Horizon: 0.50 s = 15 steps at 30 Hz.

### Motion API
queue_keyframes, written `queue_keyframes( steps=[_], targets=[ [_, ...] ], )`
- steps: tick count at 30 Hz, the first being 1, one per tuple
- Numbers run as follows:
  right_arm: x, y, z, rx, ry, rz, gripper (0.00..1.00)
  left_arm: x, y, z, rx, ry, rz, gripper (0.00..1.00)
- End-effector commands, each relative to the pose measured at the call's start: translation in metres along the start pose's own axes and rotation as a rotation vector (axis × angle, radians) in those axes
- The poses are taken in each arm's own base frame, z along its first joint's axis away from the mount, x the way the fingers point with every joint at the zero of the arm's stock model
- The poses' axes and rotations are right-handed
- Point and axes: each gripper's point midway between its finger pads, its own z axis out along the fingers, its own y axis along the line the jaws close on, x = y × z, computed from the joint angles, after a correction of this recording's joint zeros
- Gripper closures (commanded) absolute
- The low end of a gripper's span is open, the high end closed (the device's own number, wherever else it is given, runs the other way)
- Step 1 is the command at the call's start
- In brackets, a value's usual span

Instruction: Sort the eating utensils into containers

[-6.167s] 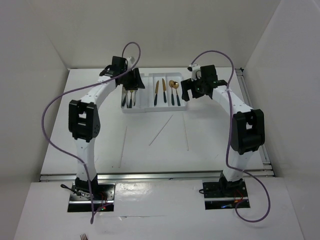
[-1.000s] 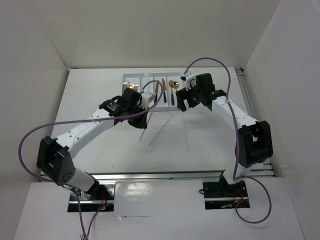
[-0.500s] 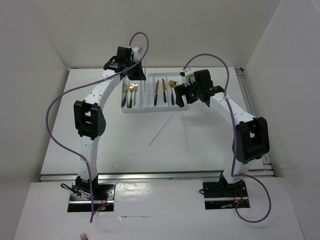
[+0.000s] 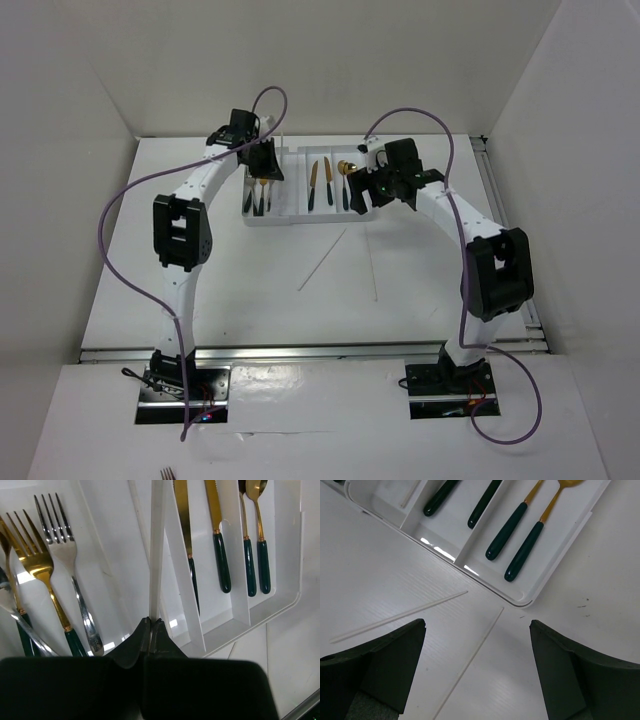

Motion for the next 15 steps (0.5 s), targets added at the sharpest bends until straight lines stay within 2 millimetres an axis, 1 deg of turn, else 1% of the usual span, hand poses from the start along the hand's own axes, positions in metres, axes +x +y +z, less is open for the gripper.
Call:
queue_keyframes(
  steps=[1,2,3,4,5,6,10,11,13,14,15],
  targets=[
    [-0.015,0.001,0.002,0.001,-0.026,-0.002,0.08,-0.001,-0.012,0.002,0.052,-0.002,-0.009,1.0],
    [-0.015,0.001,0.002,0.001,-0.026,-0.002,0.08,-0.001,-0.012,0.002,0.052,-0.002,-0.009,1.0],
    [-0.019,0.001,0.001,0.003,-0.034,-0.005,0.08,-0.001,-0.012,0.002,0.052,-0.002,-0.009,1.0],
    [-0.019,0.001,0.001,0.003,-0.034,-0.005,0.08,0.002,-0.009,0.006,0.049,0.008,-0.013,1.0],
    [-0.02,0.003,0.001,-0.007,-0.035,-0.005,0.08,0.002,-0.009,0.006,0.049,0.008,-0.013,1.0],
    [-0.017,0.002,0.004,-0.008,-0.027,-0.003,0.08,0.005,-0.006,0.01,0.046,0.017,-0.017,1.0],
    [-0.019,0.002,0.003,-0.008,-0.027,-0.012,0.08,0.02,-0.002,0.02,0.055,0.057,-0.042,1.0],
    [-0.018,0.0,0.003,0.003,-0.025,-0.012,0.08,0.026,-0.005,0.026,0.065,0.075,-0.04,1.0],
    [-0.018,0.0,0.003,0.003,-0.025,-0.012,0.08,0.033,-0.001,0.031,0.06,0.092,-0.048,1.0],
    [-0.018,0.0,0.003,0.003,-0.025,-0.012,0.08,0.035,-0.006,0.033,0.065,0.097,-0.04,1.0],
    [-0.015,0.0,0.006,0.002,-0.017,-0.009,0.08,0.035,-0.006,0.033,0.065,0.097,-0.04,0.95]
  ],
)
